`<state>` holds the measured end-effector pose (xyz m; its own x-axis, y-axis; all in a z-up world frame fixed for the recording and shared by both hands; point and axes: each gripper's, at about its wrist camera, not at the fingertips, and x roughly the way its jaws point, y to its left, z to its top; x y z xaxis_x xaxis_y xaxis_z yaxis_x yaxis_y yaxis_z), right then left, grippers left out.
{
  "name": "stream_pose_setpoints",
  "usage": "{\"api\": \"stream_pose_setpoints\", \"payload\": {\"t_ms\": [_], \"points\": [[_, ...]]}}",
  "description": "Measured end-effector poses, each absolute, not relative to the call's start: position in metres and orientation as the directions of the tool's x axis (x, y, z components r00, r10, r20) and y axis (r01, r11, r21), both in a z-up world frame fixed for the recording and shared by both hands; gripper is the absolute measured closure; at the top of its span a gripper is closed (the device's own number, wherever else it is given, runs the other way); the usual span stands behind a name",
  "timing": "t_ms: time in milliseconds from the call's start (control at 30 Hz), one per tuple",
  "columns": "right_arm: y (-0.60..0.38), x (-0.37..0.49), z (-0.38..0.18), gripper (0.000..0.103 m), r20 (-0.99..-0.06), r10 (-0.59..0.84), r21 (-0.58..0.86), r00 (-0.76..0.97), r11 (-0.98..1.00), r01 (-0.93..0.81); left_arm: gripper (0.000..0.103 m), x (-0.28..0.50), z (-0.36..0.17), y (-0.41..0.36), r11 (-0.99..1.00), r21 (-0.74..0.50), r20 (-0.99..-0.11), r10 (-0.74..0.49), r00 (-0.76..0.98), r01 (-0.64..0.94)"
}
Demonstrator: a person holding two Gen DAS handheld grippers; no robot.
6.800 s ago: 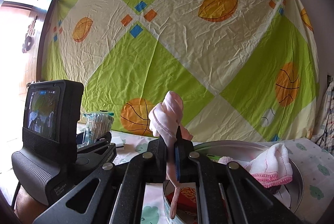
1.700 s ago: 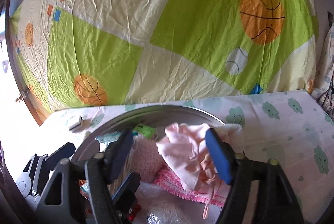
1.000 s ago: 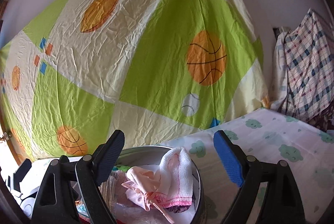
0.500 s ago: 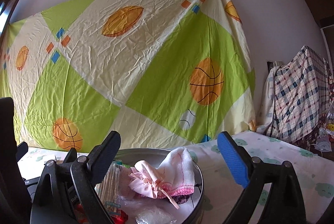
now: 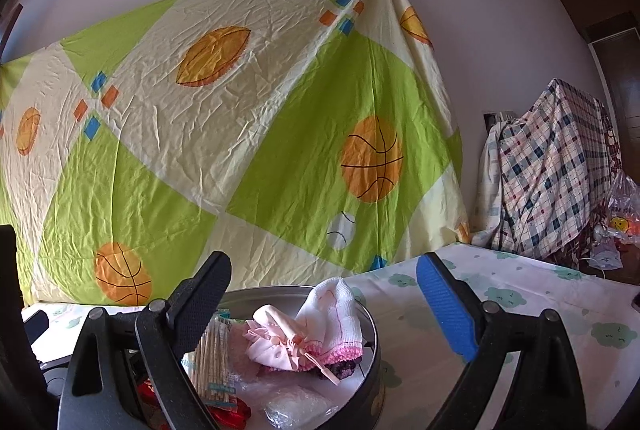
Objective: Organize soft objects
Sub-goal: 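Open both tools to release the swab pack and glove into the tin, then withdraw both open tools from the tin toward the sponge and towel roll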
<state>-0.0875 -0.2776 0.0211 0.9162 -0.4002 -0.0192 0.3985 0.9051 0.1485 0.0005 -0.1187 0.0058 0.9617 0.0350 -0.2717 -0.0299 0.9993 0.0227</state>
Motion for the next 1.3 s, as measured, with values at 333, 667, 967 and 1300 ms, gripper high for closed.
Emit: {"api": "stream_pose_setpoints", "payload": {"t_ms": [333, 667, 967, 1300], "points": [[-0.256, -0.079, 0.019, 0.007, -0.04, -0.403, 0.167, 0.914, 0.899, 0.404, 0.0, 0.001, 0.011, -0.101, 0.994, 0.103, -0.209, 0.062, 0.976, -0.041], [-0.217, -0.065, 0.018, 0.007, -0.041, -0.374, 0.149, 0.927, 0.915, 0.375, 0.0, 0.013, 0.01, -0.07, 0.99, 0.13, -0.194, 0.081, 0.978, -0.056], [-0.189, -0.052, 0.018, 0.007, -0.046, -0.341, 0.128, 0.939, 0.93, 0.344, 0.0, 0.026, 0.009, -0.037, 0.99, 0.116, -0.208, 0.107, 0.972, -0.084], [-0.163, -0.036, 0.017, 0.007, -0.077, -0.284, 0.101, 0.956, 0.951, 0.291, 0.0, 0.05, 0.004, 0.022, 0.973, 0.111, -0.226, 0.221, 0.949, -0.201]]}}
